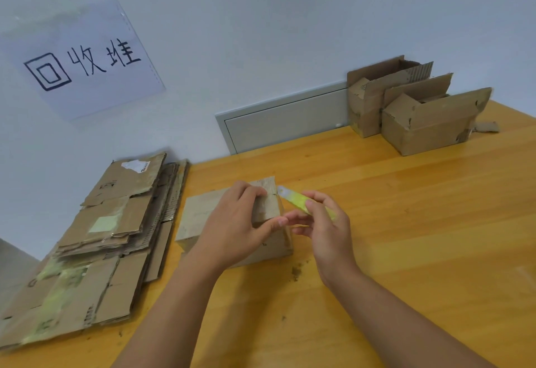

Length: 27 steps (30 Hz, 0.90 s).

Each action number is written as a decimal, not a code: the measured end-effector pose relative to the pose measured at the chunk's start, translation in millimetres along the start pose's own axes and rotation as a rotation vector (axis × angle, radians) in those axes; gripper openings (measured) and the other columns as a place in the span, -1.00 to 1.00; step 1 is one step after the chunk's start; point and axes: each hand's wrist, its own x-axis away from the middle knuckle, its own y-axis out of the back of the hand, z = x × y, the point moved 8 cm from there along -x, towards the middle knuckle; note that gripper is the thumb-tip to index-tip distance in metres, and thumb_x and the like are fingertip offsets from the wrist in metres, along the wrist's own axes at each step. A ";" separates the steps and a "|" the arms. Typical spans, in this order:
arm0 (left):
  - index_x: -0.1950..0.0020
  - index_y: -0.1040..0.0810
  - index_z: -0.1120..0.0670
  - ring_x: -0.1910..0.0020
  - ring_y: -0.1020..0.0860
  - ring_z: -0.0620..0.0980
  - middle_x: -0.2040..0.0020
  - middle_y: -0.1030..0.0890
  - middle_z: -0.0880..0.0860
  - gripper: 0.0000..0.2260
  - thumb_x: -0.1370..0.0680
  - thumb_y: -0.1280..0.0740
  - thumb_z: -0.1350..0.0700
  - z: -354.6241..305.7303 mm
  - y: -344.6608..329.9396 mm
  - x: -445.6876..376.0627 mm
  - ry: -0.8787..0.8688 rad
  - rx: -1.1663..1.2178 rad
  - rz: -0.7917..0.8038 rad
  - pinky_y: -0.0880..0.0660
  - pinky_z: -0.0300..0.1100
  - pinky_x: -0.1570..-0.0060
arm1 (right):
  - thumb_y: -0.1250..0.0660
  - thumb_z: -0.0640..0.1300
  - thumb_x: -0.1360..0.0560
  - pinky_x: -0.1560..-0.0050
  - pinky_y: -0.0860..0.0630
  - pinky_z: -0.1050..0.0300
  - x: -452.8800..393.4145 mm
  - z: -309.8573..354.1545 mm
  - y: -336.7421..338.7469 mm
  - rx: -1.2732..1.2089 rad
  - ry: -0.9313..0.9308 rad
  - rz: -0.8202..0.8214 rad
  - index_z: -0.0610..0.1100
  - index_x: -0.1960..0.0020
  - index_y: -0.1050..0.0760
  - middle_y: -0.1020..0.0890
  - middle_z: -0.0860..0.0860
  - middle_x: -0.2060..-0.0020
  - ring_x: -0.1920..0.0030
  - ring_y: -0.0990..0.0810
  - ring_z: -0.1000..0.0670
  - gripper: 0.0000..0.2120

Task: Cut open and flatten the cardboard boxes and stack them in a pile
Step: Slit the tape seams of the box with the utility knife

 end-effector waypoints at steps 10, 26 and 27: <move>-0.39 -0.44 0.03 -0.14 -0.41 -0.12 -0.19 -0.40 -0.08 -0.47 -0.52 -0.35 -0.21 -1.5 -3.3 -9.5 0.041 0.027 0.007 -0.31 -0.29 -0.02 | -0.17 -0.15 -0.66 0.26 -0.60 0.05 -6.1 -2.9 11.6 -0.093 -0.058 -0.117 0.00 -0.12 -0.61 -0.55 -0.10 0.28 0.23 -0.65 -0.07 -0.76; -0.42 -0.42 0.02 -0.18 -0.38 -0.11 -0.18 -0.37 -0.09 -0.49 -0.54 -0.34 -0.19 -1.5 -4.5 -7.2 0.048 0.040 0.029 -0.30 -0.28 -0.06 | -0.15 -0.23 -0.66 0.28 -0.62 0.16 -5.2 -0.7 8.6 -0.049 -0.056 -0.085 -0.09 -0.09 -0.56 -0.69 -0.09 0.27 0.24 -0.69 -0.01 -0.79; -0.43 -0.40 0.02 -0.19 -0.36 -0.12 -0.18 -0.35 -0.10 -0.50 -0.55 -0.32 -0.16 -1.4 -5.3 -7.0 0.046 0.041 0.049 -0.30 -0.27 -0.08 | -0.15 -0.23 -0.66 0.27 -0.62 0.16 -5.0 -0.4 8.3 -0.041 -0.055 -0.080 -0.10 -0.10 -0.56 -0.69 -0.10 0.25 0.24 -0.69 -0.01 -0.79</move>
